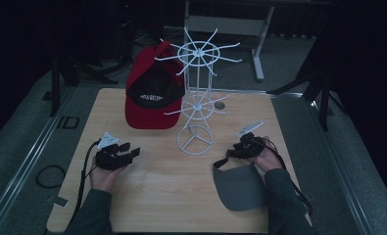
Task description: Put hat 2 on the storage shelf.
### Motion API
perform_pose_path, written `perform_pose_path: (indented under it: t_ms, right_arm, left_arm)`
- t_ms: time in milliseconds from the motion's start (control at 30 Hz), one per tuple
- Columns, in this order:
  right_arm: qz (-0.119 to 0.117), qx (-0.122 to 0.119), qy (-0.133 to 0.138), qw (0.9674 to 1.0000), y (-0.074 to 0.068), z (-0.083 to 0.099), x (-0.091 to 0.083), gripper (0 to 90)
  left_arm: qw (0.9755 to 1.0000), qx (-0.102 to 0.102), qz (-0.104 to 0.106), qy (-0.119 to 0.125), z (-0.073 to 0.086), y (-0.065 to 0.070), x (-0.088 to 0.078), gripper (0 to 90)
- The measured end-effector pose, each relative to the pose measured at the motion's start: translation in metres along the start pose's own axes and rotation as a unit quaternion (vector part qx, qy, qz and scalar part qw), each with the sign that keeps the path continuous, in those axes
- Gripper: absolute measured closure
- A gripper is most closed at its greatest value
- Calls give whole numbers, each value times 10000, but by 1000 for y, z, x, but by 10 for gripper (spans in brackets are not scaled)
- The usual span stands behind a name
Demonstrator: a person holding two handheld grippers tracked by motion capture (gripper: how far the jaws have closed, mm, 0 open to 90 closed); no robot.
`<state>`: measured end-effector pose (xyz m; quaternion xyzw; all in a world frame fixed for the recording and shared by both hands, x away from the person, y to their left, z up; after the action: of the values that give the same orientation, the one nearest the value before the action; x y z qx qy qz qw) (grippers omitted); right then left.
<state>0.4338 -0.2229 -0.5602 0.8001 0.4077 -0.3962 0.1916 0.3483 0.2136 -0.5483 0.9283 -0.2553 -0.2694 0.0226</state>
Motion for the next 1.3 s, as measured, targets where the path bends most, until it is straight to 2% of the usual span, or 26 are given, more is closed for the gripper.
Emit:
perform_pose_path:
  t_ms: [67, 233, 333, 433, 600, 767, 1000, 1300]
  right_arm:
    - [8, -59, -39, 10000, 0, 1, -1, 602]
    - [67, -214, -360, 9991, -2, 5, 4, 626]
    - [107, -251, -514, 9983, -4, 7, 9, 720]
    - [147, -236, -514, 9983, -5, 7, 10, 831]
    - [359, -139, -285, 9989, -2, 2, 6, 853]
    - [557, 62, 23, 9984, 0, -4, -1, 856]
    - [778, 277, 384, 9958, 2, -16, -13, 858]
    - [902, 476, 857, 9911, 3, -27, -34, 858]
  left_arm:
    - [10000, -3, 8, -3, 0, 0, 0, 490]
    - [10000, -3, 3, 4, 0, 0, 0, 490]
    - [10000, 3, 1, 0, 0, 0, 0, 488]
    - [10000, -7, -5, 5, 0, 0, 0, 488]
    - [10000, 2, -1, -1, 0, 0, 0, 488]
    - [10000, 10, -3, -11, 0, 0, 0, 488]
    - [10000, 9, -21, -14, 0, 0, 1, 487]
    - [9999, 44, -71, -66, 2, -1, 3, 485]
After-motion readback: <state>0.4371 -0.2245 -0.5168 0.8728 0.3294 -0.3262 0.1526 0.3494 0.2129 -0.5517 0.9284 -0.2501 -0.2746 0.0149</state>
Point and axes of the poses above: each handheld gripper's, and its own axes: x roughly forward along the jaws, z roughly out of its underside, y roughly to its right, the point moved 4 cm from there along x, roughly forward along the jaws, and after that the axes turned 3 degrees about y, right-handed, at the moved point
